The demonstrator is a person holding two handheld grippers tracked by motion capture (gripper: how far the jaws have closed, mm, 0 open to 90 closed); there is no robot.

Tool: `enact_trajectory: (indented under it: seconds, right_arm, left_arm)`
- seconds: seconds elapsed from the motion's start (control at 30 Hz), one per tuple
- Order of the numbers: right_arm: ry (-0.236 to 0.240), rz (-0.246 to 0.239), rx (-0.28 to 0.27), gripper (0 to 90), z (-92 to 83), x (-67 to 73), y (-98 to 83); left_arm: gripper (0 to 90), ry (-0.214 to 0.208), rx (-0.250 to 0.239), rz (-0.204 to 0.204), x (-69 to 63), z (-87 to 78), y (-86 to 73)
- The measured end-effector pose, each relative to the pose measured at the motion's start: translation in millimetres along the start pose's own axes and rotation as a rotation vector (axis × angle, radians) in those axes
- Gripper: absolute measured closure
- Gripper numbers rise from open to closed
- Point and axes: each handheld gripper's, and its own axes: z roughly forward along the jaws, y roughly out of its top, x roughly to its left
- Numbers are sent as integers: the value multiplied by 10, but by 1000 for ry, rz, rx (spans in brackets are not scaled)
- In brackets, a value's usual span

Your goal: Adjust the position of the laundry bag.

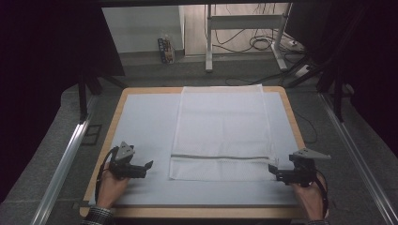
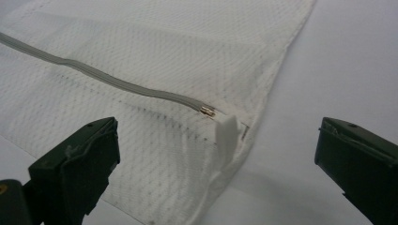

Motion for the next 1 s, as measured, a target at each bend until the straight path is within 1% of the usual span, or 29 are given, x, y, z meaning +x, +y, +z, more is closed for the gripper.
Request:
enact_trajectory:
  seconds: [0.1,0.13,0.17,0.2,0.27,0.33,0.47,0.5,0.6,0.77,0.87,0.9,0.93,1.0]
  right_arm:
    - [-1,-12,16,4,26,31,2]
    - [-1,-12,16,4,26,31,2]
    - [-3,-27,20,4,40,46,5]
    - [-4,-32,15,4,40,50,8]
    - [-5,-50,-5,4,36,61,16]
    - [-1,-61,-13,3,44,72,19]
    - [4,-67,-7,4,62,84,20]
    - [3,-68,-5,3,63,85,21]
    - [8,-63,-11,3,60,82,23]
    - [14,-56,-11,3,70,72,21]
    - [11,-57,-6,3,77,73,19]
    - [7,-57,-6,3,77,74,19]
    - [4,-50,-7,4,77,72,20]
    - [-1,-40,-11,7,72,64,21]
  left_arm:
    - [16,4,48,12,-34,9,24]
    - [16,4,48,12,-34,9,24]
    - [16,-4,58,15,-62,15,36]
    - [16,-13,61,16,-69,15,40]
    - [16,-20,53,20,-78,17,44]
    - [20,-19,42,26,-83,22,40]
    - [26,-10,49,23,-74,26,32]
    - [28,-13,47,21,-72,21,31]
    - [41,-39,38,7,-69,16,29]
    - [53,-75,19,2,-54,38,8]
    - [46,-117,-5,-17,-25,55,-11]
    - [44,-123,0,-25,-21,63,-14]
    - [44,-115,15,-24,-20,64,-10]
    - [44,-90,23,-12,-30,61,-1]
